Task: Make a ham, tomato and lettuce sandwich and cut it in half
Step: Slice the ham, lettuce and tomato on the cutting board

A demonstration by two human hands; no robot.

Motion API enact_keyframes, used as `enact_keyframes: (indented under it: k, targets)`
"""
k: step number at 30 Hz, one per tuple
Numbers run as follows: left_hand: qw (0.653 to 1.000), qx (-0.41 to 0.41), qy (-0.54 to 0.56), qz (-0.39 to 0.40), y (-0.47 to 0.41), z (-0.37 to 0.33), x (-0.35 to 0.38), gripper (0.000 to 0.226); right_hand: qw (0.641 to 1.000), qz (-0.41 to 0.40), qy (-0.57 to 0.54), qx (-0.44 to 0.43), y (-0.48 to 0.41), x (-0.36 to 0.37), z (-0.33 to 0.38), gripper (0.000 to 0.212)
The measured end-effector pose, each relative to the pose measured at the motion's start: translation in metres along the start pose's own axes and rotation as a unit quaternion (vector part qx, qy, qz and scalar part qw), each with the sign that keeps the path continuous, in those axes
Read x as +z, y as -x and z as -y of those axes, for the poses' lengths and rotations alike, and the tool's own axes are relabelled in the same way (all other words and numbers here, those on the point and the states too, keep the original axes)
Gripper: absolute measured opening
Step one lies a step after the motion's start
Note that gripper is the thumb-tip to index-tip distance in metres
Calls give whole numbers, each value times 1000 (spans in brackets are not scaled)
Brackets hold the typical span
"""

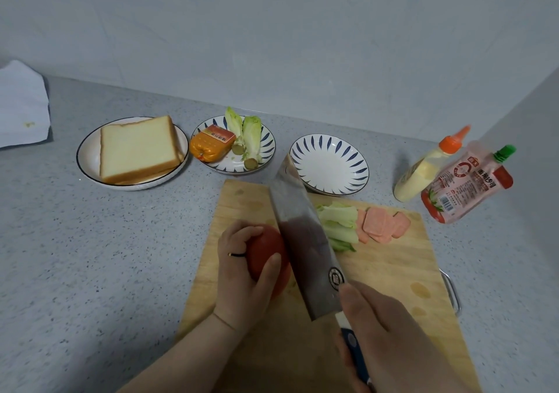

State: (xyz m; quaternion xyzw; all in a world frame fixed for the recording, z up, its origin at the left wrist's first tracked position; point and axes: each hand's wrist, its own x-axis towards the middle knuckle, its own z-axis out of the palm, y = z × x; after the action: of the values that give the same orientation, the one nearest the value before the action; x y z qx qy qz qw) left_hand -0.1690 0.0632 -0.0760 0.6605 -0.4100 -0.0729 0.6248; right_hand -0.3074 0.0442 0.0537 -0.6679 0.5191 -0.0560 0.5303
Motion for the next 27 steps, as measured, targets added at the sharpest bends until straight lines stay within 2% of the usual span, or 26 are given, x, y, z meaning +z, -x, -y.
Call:
enact_keyframes:
  k: [10, 15, 20, 27]
  targets:
    - [1000, 11, -14, 0, 0, 2, 3, 36, 996, -16, 47, -75, -20, 9, 13, 39]
    - [1000, 17, -10, 10, 0, 3, 2, 33, 998, -46, 19, -37, -9, 9, -7, 35]
    - [1000, 2, -12, 10, -1, 3, 3, 35, 996, -26, 40, -77, -25, 13, 4, 40]
    - [1000, 12, -19, 16, -1, 3, 2, 35, 997, -31, 23, -66, -21, 13, -2, 38]
